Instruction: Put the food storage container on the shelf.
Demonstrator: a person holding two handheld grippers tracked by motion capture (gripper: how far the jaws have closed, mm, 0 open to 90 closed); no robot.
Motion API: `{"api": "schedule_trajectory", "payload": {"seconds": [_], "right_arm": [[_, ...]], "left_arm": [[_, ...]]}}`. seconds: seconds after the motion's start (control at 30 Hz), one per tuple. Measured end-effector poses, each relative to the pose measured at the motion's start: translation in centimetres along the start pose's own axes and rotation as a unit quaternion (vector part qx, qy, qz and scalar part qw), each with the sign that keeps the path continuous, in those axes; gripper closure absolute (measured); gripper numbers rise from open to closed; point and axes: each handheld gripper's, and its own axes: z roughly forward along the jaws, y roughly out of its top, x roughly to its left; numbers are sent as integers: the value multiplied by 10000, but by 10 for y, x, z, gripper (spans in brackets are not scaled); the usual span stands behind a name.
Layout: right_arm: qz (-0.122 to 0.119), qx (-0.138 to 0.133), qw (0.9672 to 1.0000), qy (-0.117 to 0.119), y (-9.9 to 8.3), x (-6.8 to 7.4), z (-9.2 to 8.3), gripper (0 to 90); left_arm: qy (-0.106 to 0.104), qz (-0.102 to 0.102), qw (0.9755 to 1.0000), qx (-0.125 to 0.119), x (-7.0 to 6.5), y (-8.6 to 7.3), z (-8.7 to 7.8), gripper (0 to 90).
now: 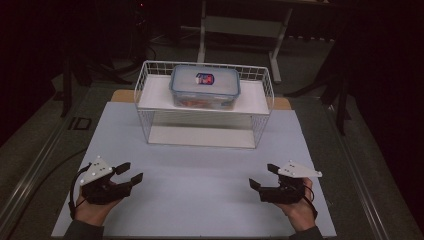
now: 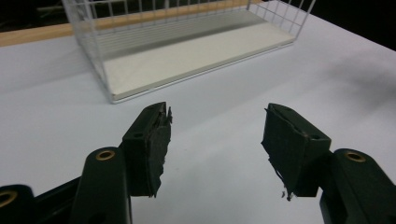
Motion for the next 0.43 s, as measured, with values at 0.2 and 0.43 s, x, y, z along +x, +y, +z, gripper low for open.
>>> {"api": "schedule_trajectory", "payload": {"seconds": [0.2, 0.43], "right_arm": [[53, -48, 9998, -181, -10, -8, -9, 136], [-99, -103, 9995, -266, -12, -7, -11, 129]], "left_arm": [[192, -122, 9997, -79, 8, -8, -8, 375], [356, -143, 9992, -85, 8, -9, -7, 343]]}}
